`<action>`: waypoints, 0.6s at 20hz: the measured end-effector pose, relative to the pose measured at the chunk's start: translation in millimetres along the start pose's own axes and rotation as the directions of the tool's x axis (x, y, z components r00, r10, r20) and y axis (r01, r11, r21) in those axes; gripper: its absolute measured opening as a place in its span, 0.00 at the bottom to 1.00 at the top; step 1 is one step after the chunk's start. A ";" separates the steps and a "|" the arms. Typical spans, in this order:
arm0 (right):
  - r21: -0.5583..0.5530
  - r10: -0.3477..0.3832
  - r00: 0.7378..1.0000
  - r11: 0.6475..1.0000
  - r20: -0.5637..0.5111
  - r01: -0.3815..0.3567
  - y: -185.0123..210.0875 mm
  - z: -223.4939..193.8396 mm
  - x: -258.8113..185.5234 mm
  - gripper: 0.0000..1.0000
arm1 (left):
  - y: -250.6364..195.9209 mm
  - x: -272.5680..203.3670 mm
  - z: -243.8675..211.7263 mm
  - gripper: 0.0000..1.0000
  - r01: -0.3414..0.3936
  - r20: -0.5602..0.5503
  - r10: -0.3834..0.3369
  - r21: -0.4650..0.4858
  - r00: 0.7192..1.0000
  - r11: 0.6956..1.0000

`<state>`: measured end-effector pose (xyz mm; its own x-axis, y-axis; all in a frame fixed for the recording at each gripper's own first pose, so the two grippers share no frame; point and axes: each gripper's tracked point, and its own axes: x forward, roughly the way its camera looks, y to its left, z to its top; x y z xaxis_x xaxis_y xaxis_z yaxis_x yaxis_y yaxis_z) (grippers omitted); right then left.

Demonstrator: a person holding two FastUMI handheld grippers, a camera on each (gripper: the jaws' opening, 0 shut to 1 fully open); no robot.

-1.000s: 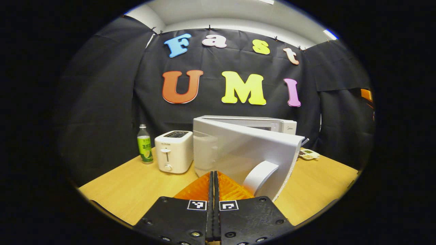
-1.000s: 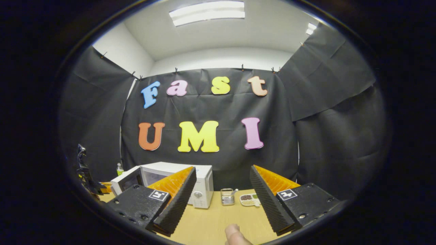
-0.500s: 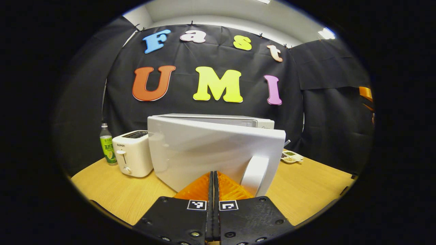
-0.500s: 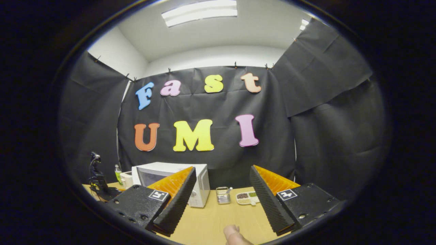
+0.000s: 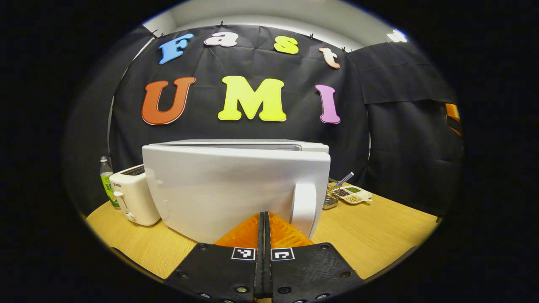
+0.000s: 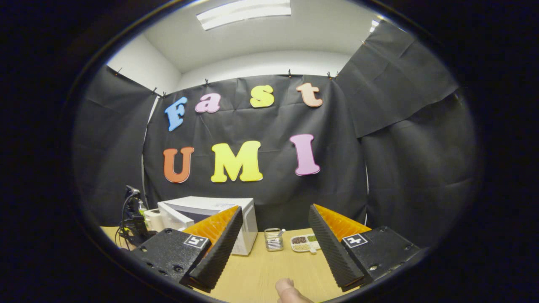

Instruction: Open the microwave oven with the left hand, put the food in, and close the microwave oven.

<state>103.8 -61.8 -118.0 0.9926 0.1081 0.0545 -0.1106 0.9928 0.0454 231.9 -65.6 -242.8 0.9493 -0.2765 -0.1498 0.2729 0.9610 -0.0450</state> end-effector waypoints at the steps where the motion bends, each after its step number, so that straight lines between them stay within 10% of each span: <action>1: -0.002 -0.001 1.000 1.000 -0.004 0.001 -3.0 -2.7 3.9 1.00 | -1.4 6.5 2.0 0.00 -0.004 0.002 0.004 -0.003 1.000 1.000; 12: -0.017 -0.037 0.999 0.999 -0.032 0.037 -23.6 -11.0 7.8 0.91 | -5.3 92.3 10.4 0.00 -0.066 -0.037 0.064 -0.047 0.997 0.997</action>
<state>114.7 -83.8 -129.7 0.9971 0.0725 0.0212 -0.0732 0.9968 0.0309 319.7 -96.1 -246.1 0.9584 -0.2141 -0.1887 0.2020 0.9760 -0.0814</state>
